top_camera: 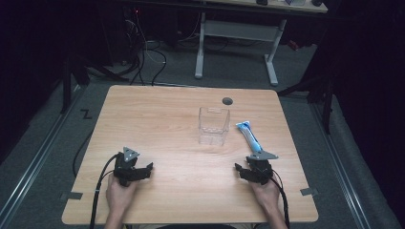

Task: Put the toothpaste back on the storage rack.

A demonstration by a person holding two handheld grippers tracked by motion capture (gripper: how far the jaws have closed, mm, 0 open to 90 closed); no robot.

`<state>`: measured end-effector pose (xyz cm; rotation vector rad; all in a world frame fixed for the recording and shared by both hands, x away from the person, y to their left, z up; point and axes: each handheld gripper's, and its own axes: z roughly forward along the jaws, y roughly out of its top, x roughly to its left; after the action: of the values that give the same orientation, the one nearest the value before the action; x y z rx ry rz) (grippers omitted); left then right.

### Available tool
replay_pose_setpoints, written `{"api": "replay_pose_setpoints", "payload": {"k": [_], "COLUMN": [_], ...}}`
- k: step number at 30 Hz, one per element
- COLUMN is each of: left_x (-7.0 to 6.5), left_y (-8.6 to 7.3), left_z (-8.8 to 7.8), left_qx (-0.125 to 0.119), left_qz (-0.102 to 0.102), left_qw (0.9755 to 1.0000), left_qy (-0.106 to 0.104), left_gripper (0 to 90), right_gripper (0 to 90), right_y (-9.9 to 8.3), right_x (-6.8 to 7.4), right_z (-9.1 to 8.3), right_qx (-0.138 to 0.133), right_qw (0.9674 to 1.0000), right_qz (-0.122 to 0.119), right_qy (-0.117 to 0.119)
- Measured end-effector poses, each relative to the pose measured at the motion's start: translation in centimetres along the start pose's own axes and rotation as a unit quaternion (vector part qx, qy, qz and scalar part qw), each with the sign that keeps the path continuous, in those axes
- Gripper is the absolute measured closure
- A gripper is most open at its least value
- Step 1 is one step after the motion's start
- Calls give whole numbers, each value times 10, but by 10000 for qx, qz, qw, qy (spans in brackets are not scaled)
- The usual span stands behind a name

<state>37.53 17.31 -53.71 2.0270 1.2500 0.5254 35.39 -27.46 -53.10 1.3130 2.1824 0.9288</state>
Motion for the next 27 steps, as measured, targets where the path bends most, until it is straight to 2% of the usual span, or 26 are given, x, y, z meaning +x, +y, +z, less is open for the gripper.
{"api": "replay_pose_setpoints", "payload": {"k": [27], "left_x": [0], "left_y": [0], "left_z": [0], "left_qx": [-4], "left_qz": [-8], "left_qw": [10000], "left_qy": [-6], "left_gripper": [186], "right_gripper": [390], "right_y": [0], "right_x": [1], "right_z": [0], "right_qx": [9], "right_qw": [10000], "right_qz": [27], "right_qy": [-15]}}
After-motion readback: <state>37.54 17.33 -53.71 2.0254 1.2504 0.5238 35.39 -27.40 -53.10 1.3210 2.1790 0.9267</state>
